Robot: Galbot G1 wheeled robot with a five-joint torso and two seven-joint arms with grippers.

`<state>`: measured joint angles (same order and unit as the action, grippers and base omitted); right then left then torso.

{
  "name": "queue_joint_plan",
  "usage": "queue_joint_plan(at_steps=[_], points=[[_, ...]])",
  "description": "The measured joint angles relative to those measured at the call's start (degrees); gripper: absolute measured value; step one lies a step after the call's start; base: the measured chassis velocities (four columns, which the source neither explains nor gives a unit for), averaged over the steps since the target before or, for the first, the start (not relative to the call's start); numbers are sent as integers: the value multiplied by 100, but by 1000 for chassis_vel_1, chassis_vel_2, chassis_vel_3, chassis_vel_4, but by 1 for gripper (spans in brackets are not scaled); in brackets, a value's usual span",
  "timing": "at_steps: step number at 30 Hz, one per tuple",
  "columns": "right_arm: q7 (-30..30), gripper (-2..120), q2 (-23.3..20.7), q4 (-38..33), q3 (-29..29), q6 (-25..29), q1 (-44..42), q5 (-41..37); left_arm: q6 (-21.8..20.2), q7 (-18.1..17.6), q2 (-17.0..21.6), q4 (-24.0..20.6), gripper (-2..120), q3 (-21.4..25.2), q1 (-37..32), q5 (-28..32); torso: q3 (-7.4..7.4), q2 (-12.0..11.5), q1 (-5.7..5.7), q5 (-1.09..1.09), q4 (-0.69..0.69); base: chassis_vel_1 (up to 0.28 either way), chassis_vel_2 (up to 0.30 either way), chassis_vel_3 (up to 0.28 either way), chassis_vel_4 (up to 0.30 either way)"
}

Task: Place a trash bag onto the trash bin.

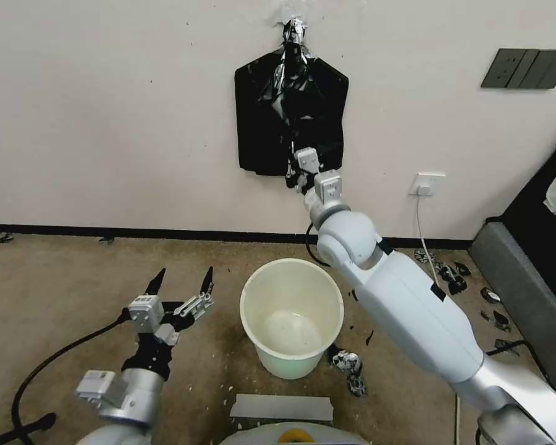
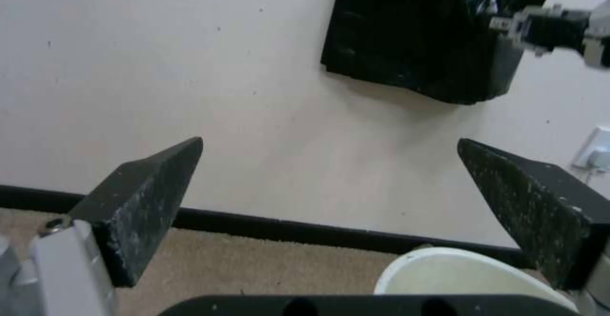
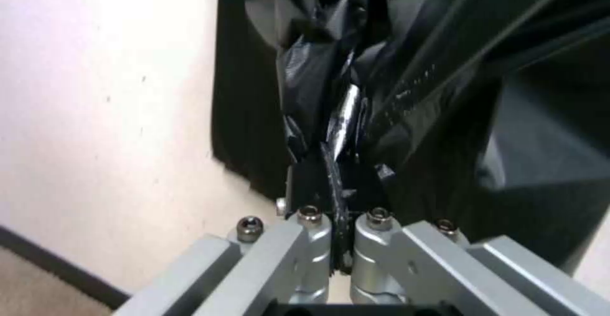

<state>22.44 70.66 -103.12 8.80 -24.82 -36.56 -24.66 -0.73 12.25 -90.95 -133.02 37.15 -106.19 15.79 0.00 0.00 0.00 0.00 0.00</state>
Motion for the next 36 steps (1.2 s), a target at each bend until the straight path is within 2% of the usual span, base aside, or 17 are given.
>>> queue_joint_plan(at_steps=[4, 9, 12, 15, 16, 17, 19, 20, 21, 22, 24, 25, 27, 30, 32, 34, 36], points=[[-63, 0, -3, -31, -5, -2, -192, 78, -5, -2, 113, -14, 100, 11, 36, 8, 0, 0, 0, 0, 0, 0, 0, 0, 0], [-154, 0, -16, -82, -8, -2, -464, 228, -22, 1, 527, -60, 100, 113, 215, 215, 0, 0, 0, -1, 0, 0, 0, 0, 0], [-179, 0, -18, -105, -8, -2, -545, 272, -54, 11, 1024, -95, 100, 176, 428, 460, 0, 0, 0, -1, 0, 0, 0, 0, 0], [-187, 0, -20, -112, 2, -2, -550, 276, -60, 22, 1308, -103, 100, 209, 558, 666, 0, 0, 0, -1, 0, 0, 0, 0, 0], [-191, 0, -21, -114, 27, -2, -546, 283, -59, 59, 1590, -103, 100, 252, 696, 908, 0, 0, 0, -2, 0, 0, 0, 0, 0], [-191, 0, -21, -114, 27, -2, -546, 283, -59, 59, 1590, -103, 100, 252, 696, 908, 0, 0, 0, -2, 0, 0, 0, 0, 0], [-219, 0, 35, -21, 214, 22, -344, 319, 66, 161, 2105, -61, 100, 430, 885, 1413, 0, 0, 0, -1, -3, 0, 0, 0, 0], [-246, 0, 94, 62, 332, 43, -189, 370, 166, 196, 2336, -12, 100, 497, 955, 1685, 1, 0, 0, -1, 2, 0, 0, 0, 0], [-246, 0, 94, 62, 332, 43, -189, 370, 166, 196, 2336, -12, 100, 497, 955, 1685, 1, 0, 0, -1, 2, 0, 0, 0, 0], [-262, 0, 128, 106, 406, 64, -80, 429, 250, 211, 2629, 114, 100, 474, 1144, 2001, 0, 0, 0, 0, 5, 0, 0, 0, 0], [-266, 0, 141, 138, 471, 74, 59, 474, 339, 217, 3181, 462, 100, 318, 1579, 2378, 1, 0, 0, -4, 2, 0, 0, 0, 0], [-266, 0, 141, 138, 471, 74, 59, 474, 339, 217, 3181, 462, 100, 318, 1579, 2378, 1, 0, 0, -4, 2, 0, 0, 0, 0], [-263, 0, 129, 145, 496, 76, 148, 492, 389, 209, 3659, 785, 100, 103, 1950, 2712, 1, 0, 0, -2, -2, 0, 0, 0, 0], [-263, 0, 105, 150, 508, 76, 192, 495, 432, 204, 3914, 984, 100, -47, 2181, 2891, 1, 0, 0, -2, -1, 0, 0, 0, 0], [-270, 0, 65, 170, 515, 76, 225, 502, 522, 187, 4324, 1346, 100, -409, 2792, 3178, 1, 0, 0, -2, 1, 0, 0, 0, 0], [-275, 0, 57, 179, 515, 76, 225, 505, 529, 163, 4424, 1419, 100, -532, 3008, 3262, 1, 0, 0, -2, 1, 0, 0, 0, 0], [-291, 0, 48, 211, 514, 79, 231, 516, 530, 16, 4696, 1639, 100, -1025, 3806, 3475, 1, 0, 1, 0, 1, 0, 0, 0, 0]])
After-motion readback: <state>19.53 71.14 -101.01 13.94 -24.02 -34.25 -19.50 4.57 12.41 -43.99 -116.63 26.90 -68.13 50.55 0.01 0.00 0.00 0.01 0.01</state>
